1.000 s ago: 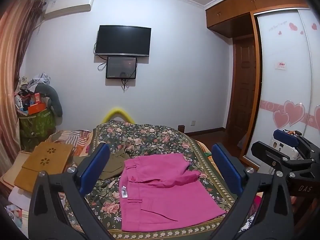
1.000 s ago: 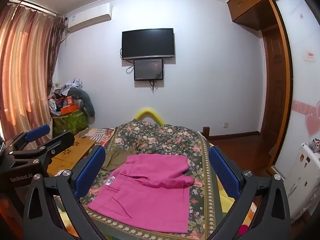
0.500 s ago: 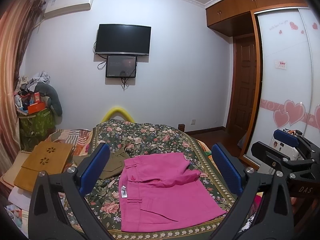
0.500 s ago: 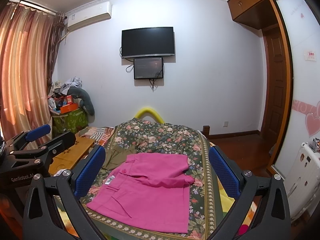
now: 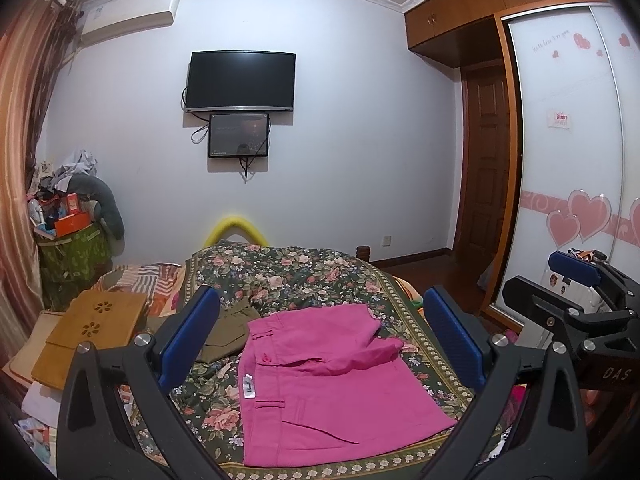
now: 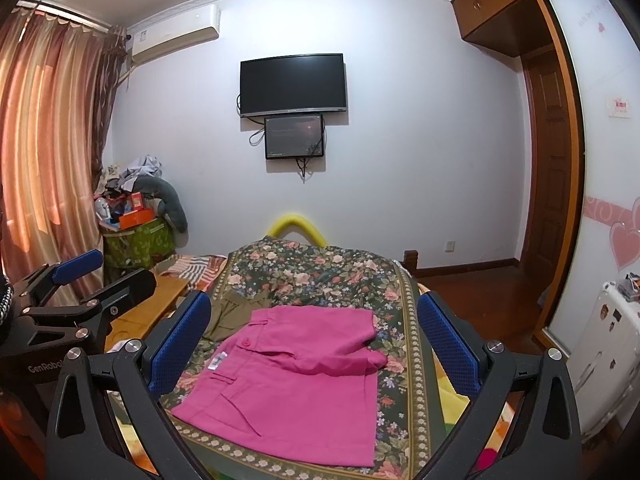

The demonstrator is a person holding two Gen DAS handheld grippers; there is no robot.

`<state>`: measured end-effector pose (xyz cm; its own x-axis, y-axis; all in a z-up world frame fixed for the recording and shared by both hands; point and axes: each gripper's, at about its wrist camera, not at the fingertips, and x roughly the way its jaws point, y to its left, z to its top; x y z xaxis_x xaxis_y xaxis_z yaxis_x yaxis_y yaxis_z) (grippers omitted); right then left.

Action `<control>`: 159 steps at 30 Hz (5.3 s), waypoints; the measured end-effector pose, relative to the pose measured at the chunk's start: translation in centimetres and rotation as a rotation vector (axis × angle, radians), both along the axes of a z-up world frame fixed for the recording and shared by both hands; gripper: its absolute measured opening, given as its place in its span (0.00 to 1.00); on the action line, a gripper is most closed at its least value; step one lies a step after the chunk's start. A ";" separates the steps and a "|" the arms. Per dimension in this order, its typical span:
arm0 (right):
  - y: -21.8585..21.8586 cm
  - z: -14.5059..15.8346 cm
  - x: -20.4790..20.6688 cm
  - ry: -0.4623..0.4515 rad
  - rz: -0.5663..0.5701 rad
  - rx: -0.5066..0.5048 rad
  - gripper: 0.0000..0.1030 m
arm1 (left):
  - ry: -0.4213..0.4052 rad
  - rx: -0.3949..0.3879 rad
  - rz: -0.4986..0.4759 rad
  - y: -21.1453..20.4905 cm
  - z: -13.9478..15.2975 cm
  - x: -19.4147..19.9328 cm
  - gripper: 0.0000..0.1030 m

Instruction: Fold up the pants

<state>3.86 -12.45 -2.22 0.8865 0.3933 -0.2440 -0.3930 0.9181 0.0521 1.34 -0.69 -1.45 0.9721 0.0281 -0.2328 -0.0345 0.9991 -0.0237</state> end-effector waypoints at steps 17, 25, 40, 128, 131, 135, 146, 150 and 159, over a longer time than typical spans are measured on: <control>-0.2 0.1 0.0 0.000 -0.001 0.001 1.00 | -0.007 0.027 -0.006 -0.4 0.2 -0.1 1.00; -0.3 0.0 0.0 0.000 -0.002 0.003 1.00 | -0.007 0.024 -0.007 -0.3 0.1 0.0 1.00; 0.2 -0.8 2.1 0.045 0.020 -0.020 1.00 | 0.089 0.022 -0.017 0.6 -2.0 3.8 1.00; -2.8 -18.2 26.5 0.686 0.182 -0.141 0.41 | 0.812 -0.151 0.086 15.2 -20.8 30.0 0.68; -1.7 -18.1 26.6 0.669 0.222 -0.143 0.41 | 0.845 -0.146 0.060 14.4 -22.0 29.1 0.68; 0.1 -19.7 27.2 0.678 0.266 -0.154 0.41 | 0.900 -0.143 0.018 13.2 -24.2 28.6 0.68; 1.8 -21.5 27.6 0.658 0.261 -0.204 0.03 | 0.892 -0.089 0.034 12.1 -26.5 28.6 0.81; 1.4 -22.1 28.4 0.649 0.215 -0.198 0.03 | 0.894 -0.114 0.052 12.8 -27.1 28.6 0.90; 1.5 -21.6 28.8 0.739 0.198 -0.264 0.09 | 0.837 -0.090 0.056 13.8 -24.3 28.0 0.83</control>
<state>32.68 -10.96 -23.79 0.3797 0.3737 -0.8463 -0.4980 0.8535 0.1534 29.36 13.08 -25.77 0.4751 0.0178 -0.8797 -0.1256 0.9909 -0.0478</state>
